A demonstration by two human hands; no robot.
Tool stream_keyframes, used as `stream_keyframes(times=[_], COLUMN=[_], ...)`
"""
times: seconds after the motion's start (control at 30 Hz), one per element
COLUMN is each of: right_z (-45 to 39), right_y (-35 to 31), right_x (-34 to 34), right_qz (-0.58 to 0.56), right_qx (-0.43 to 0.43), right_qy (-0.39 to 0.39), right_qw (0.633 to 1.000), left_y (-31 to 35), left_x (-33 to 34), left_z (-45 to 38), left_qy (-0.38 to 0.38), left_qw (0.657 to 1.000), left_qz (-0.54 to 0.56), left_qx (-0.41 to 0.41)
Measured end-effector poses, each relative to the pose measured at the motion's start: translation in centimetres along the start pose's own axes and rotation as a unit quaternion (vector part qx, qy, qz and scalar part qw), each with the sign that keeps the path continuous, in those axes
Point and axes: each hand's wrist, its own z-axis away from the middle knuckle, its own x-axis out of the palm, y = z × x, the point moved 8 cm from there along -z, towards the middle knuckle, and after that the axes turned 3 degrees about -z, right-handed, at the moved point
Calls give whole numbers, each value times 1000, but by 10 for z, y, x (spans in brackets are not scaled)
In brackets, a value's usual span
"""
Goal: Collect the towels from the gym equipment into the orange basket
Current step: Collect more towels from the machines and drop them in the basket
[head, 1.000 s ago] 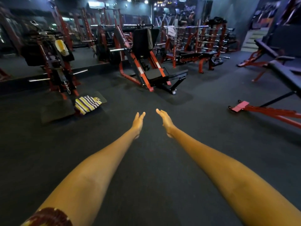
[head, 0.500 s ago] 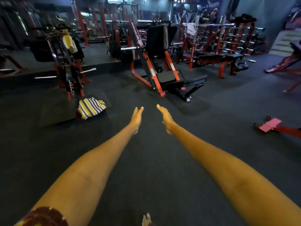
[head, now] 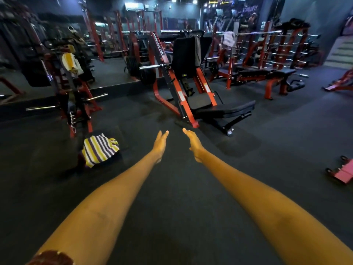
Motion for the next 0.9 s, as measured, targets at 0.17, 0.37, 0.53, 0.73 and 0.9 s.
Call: stream_keyframes(times=[0.17,0.37,0.53,0.73,0.9], right_z=[-127,-270,-391,-520,-708], right_y=[-16,-57,-85,-92,-76], right_x=[-11,-27,-40,-48,-59], right_qz=[0,14,16,19,16], right_qx=[-2,-13,0,12,-6], right_qy=[0,-12,-12,-11,-1], right_qw=[1000,1000,1000,1000,1000], left_y=[16,52,84,88,107], left_x=[23,44,52,57,69], left_z=[-124,-265,-380,-512,-640], left_qy=[2,3,16,25,16], left_qw=[1000,1000,1000,1000,1000], left_qz=[5,22,20,-12,-4], left_qx=[5,12,12,8,12])
